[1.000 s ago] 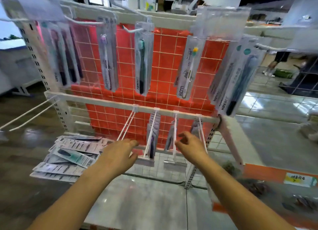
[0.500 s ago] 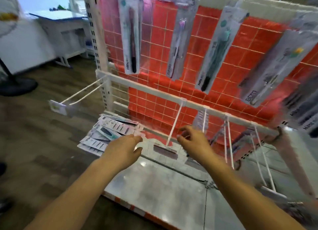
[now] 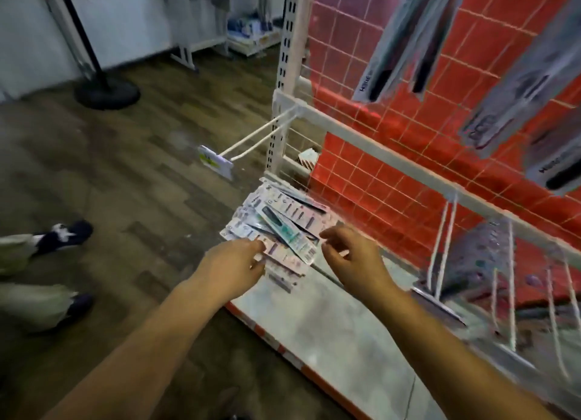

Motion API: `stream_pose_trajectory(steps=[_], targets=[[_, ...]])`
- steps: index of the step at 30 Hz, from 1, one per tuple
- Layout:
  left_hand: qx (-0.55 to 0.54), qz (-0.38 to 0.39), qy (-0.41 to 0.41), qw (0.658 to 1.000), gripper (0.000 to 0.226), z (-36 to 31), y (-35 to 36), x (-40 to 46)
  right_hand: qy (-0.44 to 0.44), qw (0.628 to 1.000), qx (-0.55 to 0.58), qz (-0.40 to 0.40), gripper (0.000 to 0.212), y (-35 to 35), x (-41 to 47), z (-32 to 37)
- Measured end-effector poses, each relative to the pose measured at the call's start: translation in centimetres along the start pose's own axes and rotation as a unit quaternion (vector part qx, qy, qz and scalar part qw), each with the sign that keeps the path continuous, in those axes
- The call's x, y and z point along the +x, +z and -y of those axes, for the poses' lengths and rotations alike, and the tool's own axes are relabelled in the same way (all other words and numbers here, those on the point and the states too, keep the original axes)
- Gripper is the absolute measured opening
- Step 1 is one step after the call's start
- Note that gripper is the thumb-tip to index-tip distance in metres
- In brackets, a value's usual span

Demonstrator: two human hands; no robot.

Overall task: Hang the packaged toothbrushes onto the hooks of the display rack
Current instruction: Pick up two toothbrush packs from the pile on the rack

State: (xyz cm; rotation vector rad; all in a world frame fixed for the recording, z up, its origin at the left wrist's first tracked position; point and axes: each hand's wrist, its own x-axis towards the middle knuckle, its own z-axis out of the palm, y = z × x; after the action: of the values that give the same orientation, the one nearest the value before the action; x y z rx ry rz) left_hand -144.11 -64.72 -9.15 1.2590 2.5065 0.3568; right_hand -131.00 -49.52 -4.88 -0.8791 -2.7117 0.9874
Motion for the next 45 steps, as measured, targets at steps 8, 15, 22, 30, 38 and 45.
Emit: stream_pose_trajectory(steps=[8,15,22,30,38,45], targets=[[-0.028,0.035,-0.042,0.998,0.037,5.8,1.5,2.7,0.086,0.995,-0.034,0.048,0.028,6.3,4.7,-1.9],[-0.052,0.091,-0.042,0.994,0.033,6.3,4.2,9.1,0.112,0.991,-0.067,0.027,0.027,10.9,8.9,-4.1],[-0.367,0.128,-0.162,0.907,0.02,6.3,9.5,14.9,0.133,0.982,-0.127,0.044,0.026,14.3,14.0,-6.9],[-0.558,0.05,-0.336,0.757,0.055,4.4,14.7,18.6,0.125,0.967,-0.219,0.038,0.059,15.4,19.3,-10.7],[-0.541,0.029,-0.341,0.769,0.029,4.7,16.3,20.8,0.138,0.963,-0.225,0.056,0.061,16.6,21.1,-12.8],[-0.582,0.024,-0.349,0.734,0.028,4.3,17.4,21.7,0.137,0.956,-0.255,0.041,0.058,16.8,21.2,-13.1]])
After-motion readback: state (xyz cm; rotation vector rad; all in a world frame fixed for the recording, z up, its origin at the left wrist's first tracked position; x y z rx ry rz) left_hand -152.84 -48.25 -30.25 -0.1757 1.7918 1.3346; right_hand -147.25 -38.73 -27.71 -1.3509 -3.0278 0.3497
